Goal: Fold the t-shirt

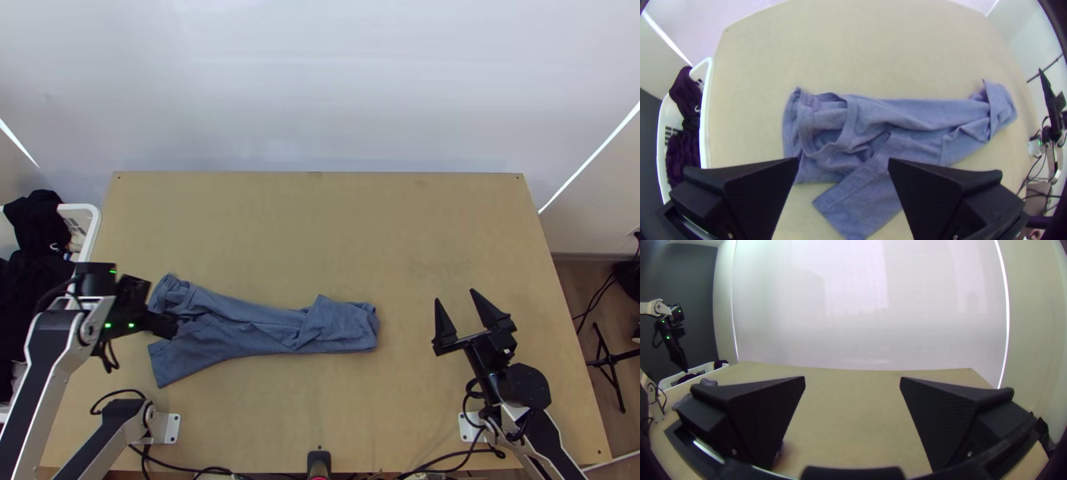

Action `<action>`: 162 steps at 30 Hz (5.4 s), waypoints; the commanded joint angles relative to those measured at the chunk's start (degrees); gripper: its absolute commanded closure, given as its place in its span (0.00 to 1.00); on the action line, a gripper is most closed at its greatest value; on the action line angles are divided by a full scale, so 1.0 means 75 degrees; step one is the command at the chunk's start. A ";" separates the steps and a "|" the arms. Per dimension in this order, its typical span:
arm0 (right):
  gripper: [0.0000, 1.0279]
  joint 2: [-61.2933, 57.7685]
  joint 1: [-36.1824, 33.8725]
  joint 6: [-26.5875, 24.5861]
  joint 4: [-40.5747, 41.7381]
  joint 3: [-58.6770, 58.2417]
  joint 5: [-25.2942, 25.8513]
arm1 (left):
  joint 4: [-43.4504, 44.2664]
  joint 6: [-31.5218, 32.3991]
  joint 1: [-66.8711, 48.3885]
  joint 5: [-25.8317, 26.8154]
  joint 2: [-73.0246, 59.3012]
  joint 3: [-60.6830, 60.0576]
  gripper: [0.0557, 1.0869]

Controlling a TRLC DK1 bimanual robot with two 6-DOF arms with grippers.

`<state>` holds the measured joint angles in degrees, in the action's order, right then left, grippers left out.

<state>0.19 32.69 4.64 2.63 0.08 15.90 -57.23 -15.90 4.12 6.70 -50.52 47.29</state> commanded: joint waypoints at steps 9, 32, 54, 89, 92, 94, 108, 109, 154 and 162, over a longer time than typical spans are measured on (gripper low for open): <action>0.04 -0.0001 0.0001 0.0002 0.0000 0.0002 0.0001 | -0.1533 0.1804 0.2298 0.0138 0.0256 0.1277 0.05; 0.04 -0.0025 0.0505 0.0131 -0.0046 0.0013 -0.0104 | -0.1920 0.2237 0.3646 0.0150 0.0654 0.1125 0.05; 0.04 -0.6505 0.2696 -0.0959 -0.2519 0.5791 -0.1183 | -0.0748 0.2870 0.3166 0.0150 0.0643 0.0340 0.05; 0.18 -1.6829 0.4724 -0.0537 -0.7640 1.5822 -0.5612 | 0.0869 0.2788 0.3587 0.0150 0.1322 -0.0633 0.05; 0.46 -1.6958 0.4607 -0.0490 -0.7605 1.5904 -0.5952 | 0.0916 0.2835 0.3576 0.0161 0.1369 -0.0692 0.05; 0.55 -1.6994 0.4571 -0.0455 -0.7605 1.6009 -0.6058 | 0.0916 0.2847 0.3587 0.0161 0.1299 -0.0739 0.05; 0.66 -1.8236 0.4114 -0.0068 -0.8531 1.7662 -0.7019 | 0.0951 0.2905 0.3517 0.0173 0.1146 -0.0610 0.05; 0.66 -1.8306 0.4103 -0.0115 -0.8566 1.7650 -0.7019 | 0.0951 0.2905 0.3505 0.0173 0.1123 -0.0610 0.05; 0.58 -1.8986 0.4384 -0.1990 -0.8203 1.7662 -0.4968 | 0.1221 0.3104 0.3435 0.0173 0.0771 -0.0657 0.05; 0.97 -1.8880 0.4372 -0.1955 -0.8191 1.7627 -0.4944 | 0.1221 0.3093 0.3435 0.0173 0.0771 -0.0575 0.05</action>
<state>-141.99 65.36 -10.28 -58.96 132.53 -21.41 -48.05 7.51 29.87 7.99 -44.73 42.54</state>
